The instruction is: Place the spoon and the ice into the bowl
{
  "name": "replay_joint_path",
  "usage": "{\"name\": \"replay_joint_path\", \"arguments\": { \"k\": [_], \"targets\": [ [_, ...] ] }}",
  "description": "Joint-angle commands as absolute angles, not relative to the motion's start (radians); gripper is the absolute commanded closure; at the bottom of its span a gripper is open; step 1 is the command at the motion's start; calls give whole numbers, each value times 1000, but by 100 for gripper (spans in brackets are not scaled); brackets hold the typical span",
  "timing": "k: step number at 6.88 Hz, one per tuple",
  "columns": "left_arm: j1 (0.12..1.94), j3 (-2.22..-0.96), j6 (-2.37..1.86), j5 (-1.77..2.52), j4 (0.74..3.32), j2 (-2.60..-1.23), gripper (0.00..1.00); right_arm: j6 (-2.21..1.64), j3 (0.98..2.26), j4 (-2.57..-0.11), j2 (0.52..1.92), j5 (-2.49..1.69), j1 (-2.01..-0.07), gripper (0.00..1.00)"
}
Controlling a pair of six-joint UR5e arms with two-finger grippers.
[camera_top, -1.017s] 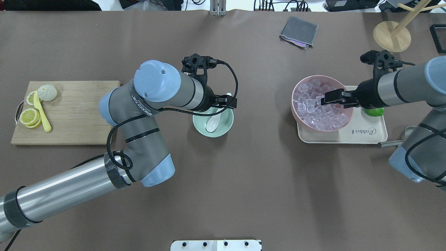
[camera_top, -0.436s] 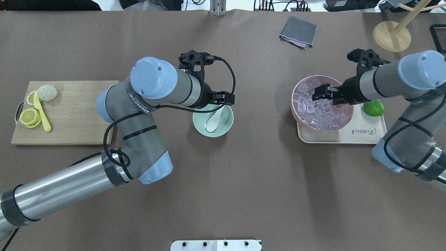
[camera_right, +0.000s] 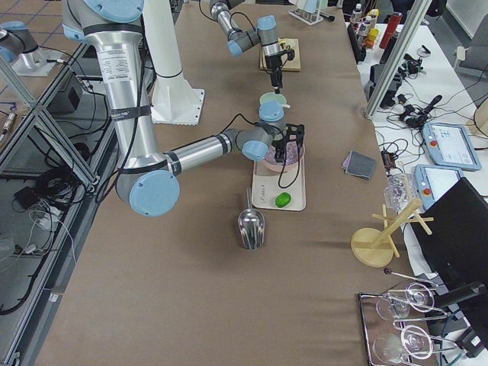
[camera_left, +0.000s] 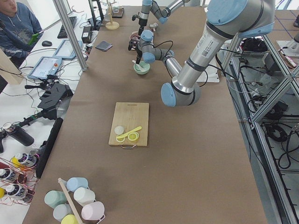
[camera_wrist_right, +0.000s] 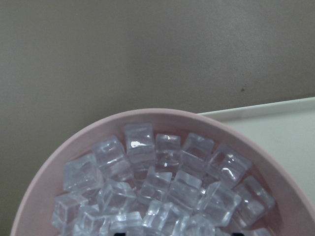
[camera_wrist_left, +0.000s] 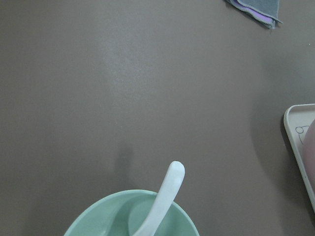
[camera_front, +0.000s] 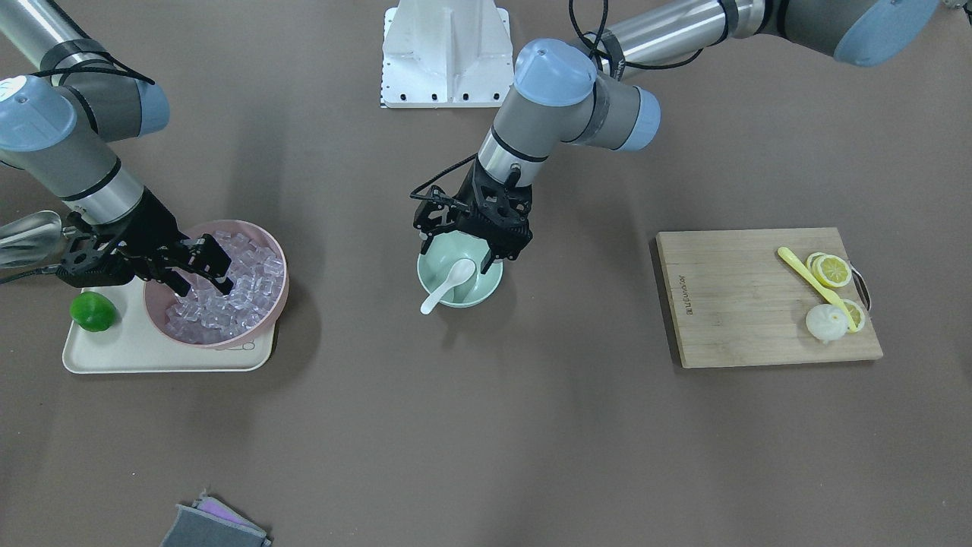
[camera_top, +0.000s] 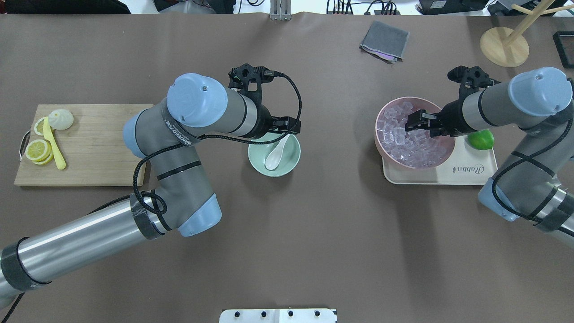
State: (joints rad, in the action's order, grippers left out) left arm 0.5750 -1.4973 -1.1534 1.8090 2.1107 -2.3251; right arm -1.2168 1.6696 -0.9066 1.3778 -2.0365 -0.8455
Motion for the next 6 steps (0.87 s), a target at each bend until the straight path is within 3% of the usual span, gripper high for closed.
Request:
{"name": "replay_joint_path", "arguments": {
  "k": [1, 4, 5, 6],
  "targets": [
    [575, -1499, -1154, 1807, 2111, -2324, 3, -1216, 1658, -908, 1382, -2039, -848, 23],
    [575, -1503, -1154, 1807, 2112, -2310, 3, -1218, 1641, -907, 1376, -2037, -847, 30],
    [577, -1503, -1154, 1809, 2112, -2310, 3, -1233, 1641, -907, 1373, -2037, -847, 50],
    [577, -1503, -1154, 1809, 2112, -2310, 3, -1270, 1641, -907, 1370, -2037, -844, 78]
  ]
}}
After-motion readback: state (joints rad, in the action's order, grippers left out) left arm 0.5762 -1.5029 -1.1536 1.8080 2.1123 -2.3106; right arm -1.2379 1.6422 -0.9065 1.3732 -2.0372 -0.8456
